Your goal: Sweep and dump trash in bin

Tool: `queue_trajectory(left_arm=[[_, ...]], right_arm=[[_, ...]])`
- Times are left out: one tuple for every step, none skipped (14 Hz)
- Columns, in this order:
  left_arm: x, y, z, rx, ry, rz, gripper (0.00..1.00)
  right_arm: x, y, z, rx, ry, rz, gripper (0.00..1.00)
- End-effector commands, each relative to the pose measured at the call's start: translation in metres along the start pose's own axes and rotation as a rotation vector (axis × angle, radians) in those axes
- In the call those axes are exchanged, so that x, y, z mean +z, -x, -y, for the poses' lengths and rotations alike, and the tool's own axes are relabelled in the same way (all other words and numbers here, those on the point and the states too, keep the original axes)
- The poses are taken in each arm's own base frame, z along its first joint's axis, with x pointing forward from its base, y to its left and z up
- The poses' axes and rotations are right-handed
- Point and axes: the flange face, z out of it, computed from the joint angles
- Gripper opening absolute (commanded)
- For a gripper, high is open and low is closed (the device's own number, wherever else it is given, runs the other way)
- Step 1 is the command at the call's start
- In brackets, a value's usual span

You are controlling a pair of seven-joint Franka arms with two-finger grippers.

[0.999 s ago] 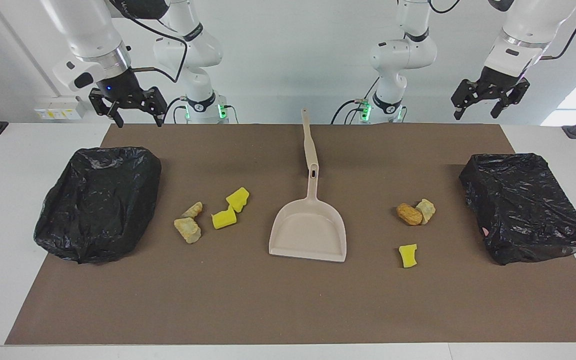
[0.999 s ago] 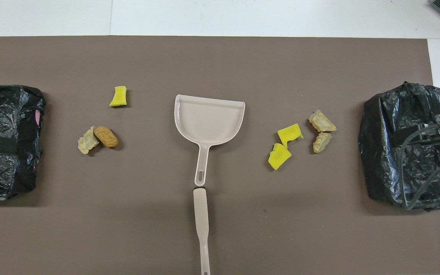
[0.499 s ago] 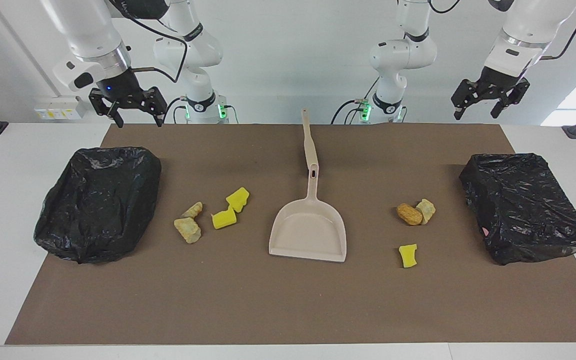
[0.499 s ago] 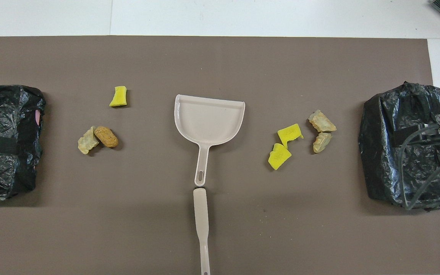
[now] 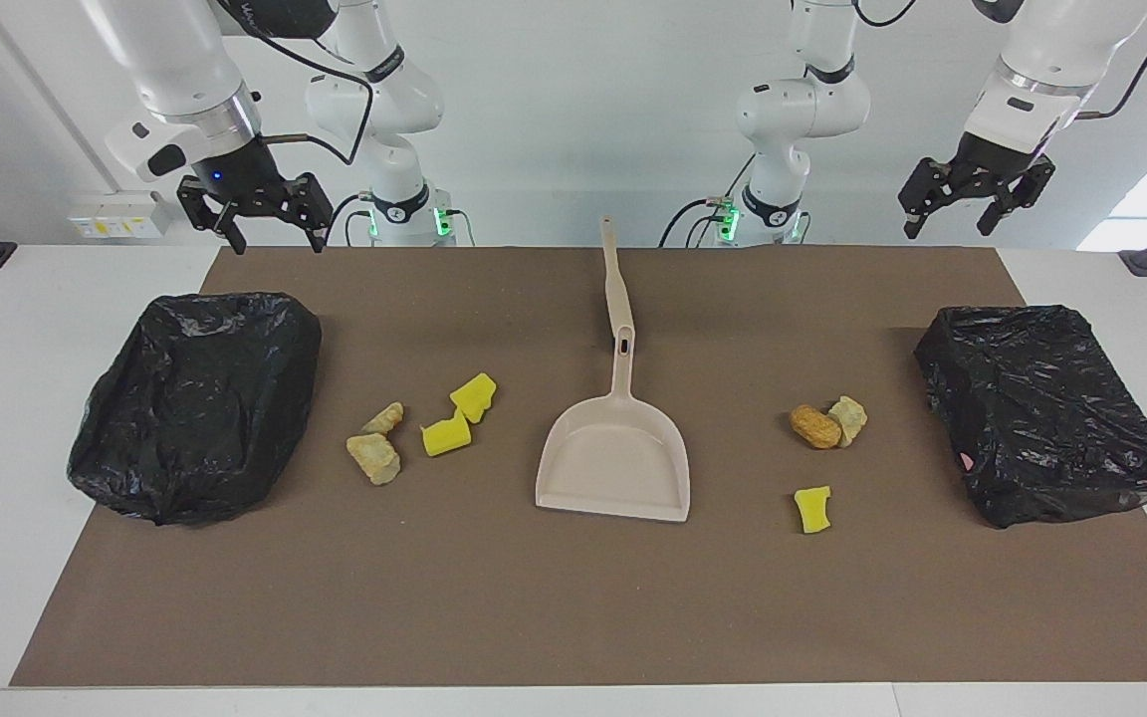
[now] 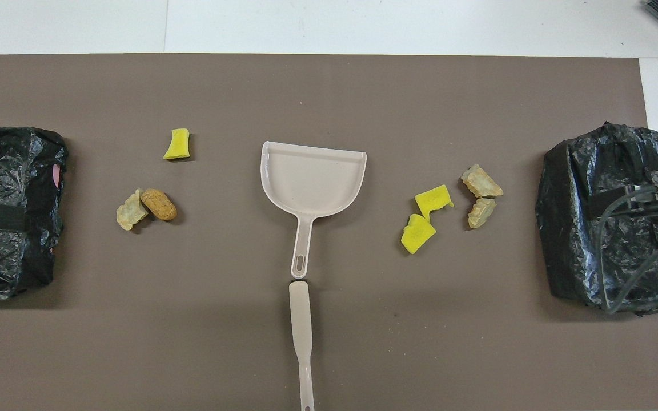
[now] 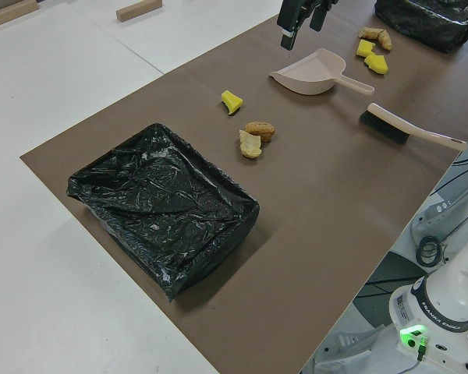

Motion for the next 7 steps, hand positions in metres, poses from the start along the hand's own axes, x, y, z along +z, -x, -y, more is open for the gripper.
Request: queue_trajectory(left_arm=[[-0.0060, 0.0031, 0.0012, 0.003, 0.011, 0.006, 1.00], [-0.0060, 0.0031, 0.0012, 0.003, 0.011, 0.006, 1.00], [-0.0060, 0.0031, 0.0012, 0.003, 0.011, 0.006, 1.00], [-0.0060, 0.0031, 0.0012, 0.003, 0.011, 0.006, 1.00], [-0.0060, 0.0031, 0.0012, 0.003, 0.011, 0.006, 1.00], [-0.0060, 0.0031, 0.0012, 0.003, 0.011, 0.006, 1.00], [-0.0060, 0.0031, 0.0012, 0.003, 0.011, 0.006, 1.00]], right_arm=[[-0.0008, 0.0067, -0.0015, 0.012, -0.024, 0.002, 1.00], [-0.0014, 0.0074, -0.0015, 0.012, -0.024, 0.002, 1.00], [-0.0015, 0.0072, -0.0017, 0.014, -0.022, 0.001, 1.00], [-0.0015, 0.0072, -0.0009, 0.012, -0.022, 0.001, 1.00], [-0.0015, 0.0072, -0.0009, 0.012, -0.022, 0.001, 1.00], [-0.0015, 0.0072, -0.0001, 0.011, -0.022, 0.001, 1.00], [-0.0015, 0.0072, -0.0002, 0.011, -0.021, 0.001, 1.00]])
